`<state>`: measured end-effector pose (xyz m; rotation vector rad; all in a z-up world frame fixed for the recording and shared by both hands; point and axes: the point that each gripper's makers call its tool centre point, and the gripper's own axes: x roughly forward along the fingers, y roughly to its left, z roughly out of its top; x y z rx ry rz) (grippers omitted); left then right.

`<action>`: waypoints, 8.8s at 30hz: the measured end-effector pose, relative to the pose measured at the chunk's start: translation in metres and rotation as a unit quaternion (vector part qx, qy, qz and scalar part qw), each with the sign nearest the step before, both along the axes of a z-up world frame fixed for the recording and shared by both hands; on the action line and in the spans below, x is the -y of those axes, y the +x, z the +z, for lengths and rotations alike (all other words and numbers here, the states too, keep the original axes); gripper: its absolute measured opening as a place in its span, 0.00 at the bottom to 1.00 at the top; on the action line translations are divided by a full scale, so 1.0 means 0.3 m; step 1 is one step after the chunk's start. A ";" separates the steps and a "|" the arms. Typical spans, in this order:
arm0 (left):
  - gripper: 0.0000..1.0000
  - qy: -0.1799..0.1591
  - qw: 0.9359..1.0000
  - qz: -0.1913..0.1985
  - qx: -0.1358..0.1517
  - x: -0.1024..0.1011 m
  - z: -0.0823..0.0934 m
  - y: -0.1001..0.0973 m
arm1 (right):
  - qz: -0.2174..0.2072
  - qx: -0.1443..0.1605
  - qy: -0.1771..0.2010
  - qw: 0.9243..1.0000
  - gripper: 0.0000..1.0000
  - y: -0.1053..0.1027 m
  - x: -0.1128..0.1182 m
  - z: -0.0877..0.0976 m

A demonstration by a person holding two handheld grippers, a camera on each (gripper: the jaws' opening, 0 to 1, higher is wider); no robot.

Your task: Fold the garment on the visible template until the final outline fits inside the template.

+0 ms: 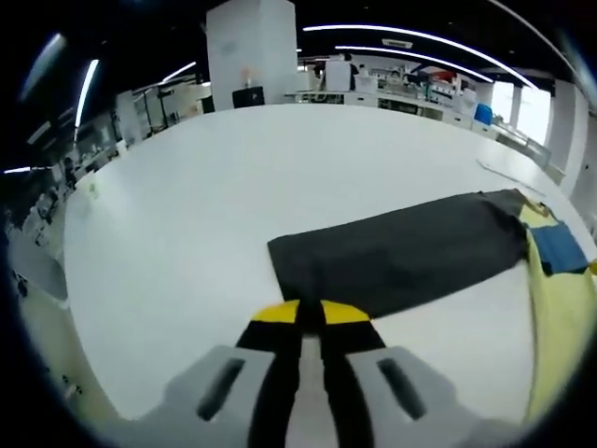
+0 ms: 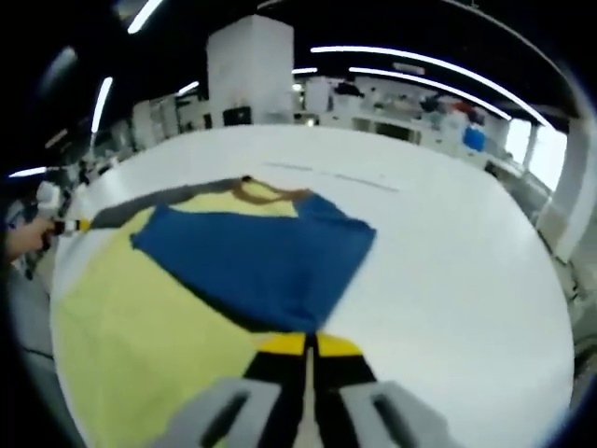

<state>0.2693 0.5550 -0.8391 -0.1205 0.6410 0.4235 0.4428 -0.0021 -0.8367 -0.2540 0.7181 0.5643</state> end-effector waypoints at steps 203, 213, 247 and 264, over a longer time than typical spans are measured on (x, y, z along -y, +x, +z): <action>0.14 0.045 0.747 -0.661 0.058 1.795 0.064 0.514 | 0.086 -0.052 0.124 0.987 0.86 -0.494 0.121 0.265; 0.28 0.050 0.726 -0.676 0.120 1.824 0.173 0.477 | 0.085 -0.047 0.129 0.987 0.87 -0.487 0.115 0.275; 0.99 -0.058 0.797 -0.592 0.102 1.383 0.303 0.285 | 0.206 -0.072 0.086 0.972 0.95 -0.590 -0.006 0.245; 0.96 -0.064 0.797 -0.594 0.084 1.231 0.294 0.054 | 0.258 -0.069 0.059 0.962 0.90 -0.651 -0.039 0.205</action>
